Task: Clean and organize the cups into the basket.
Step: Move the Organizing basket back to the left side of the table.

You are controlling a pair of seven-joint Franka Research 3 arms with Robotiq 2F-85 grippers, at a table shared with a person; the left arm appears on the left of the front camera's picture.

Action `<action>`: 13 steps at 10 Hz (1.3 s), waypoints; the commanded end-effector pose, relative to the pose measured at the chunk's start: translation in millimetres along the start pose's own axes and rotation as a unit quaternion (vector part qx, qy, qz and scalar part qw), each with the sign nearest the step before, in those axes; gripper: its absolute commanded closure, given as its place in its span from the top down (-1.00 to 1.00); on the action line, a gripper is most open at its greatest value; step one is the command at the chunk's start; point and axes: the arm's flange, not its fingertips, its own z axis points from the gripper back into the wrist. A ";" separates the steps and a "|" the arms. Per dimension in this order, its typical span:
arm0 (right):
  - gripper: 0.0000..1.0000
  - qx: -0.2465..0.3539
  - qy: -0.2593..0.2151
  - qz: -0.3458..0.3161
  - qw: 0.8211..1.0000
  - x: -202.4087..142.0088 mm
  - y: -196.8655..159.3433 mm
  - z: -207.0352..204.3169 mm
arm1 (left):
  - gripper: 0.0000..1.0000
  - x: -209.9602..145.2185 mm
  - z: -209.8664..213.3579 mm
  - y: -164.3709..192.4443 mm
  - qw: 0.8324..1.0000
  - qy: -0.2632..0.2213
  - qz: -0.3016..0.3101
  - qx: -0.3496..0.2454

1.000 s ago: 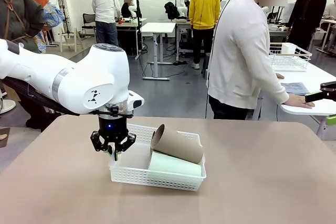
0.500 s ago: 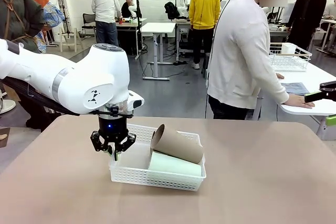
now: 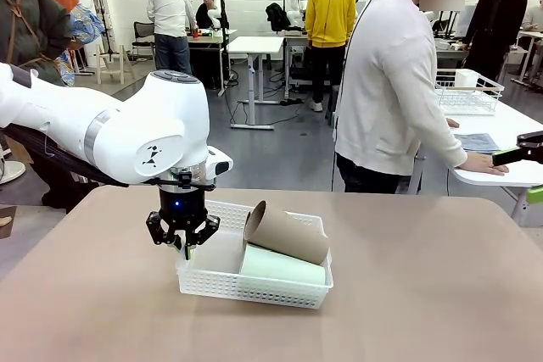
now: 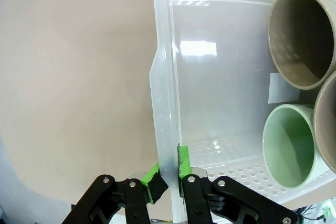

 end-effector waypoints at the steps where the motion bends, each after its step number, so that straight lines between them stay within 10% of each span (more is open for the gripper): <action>1: 1.00 -0.001 -0.012 0.004 1.000 1.8 -1.2 0.2 | -1.00 -0.4 2.7 -2.2 1.000 -0.004 0.011 0.001; 5: 1.00 0.001 0.001 0.000 1.000 0.2 -0.1 -0.5 | -1.00 -0.4 2.7 -2.2 1.000 -0.004 0.011 0.001; 7: 1.00 -0.033 -0.002 -0.180 0.983 -19.9 17.2 52.2 | -1.00 -0.4 2.7 -2.2 1.000 -0.004 0.011 0.001; 13: 1.00 -0.007 -0.114 -0.502 0.857 -69.4 58.4 121.0 | -1.00 -0.4 2.7 -2.2 1.000 -0.004 0.011 0.001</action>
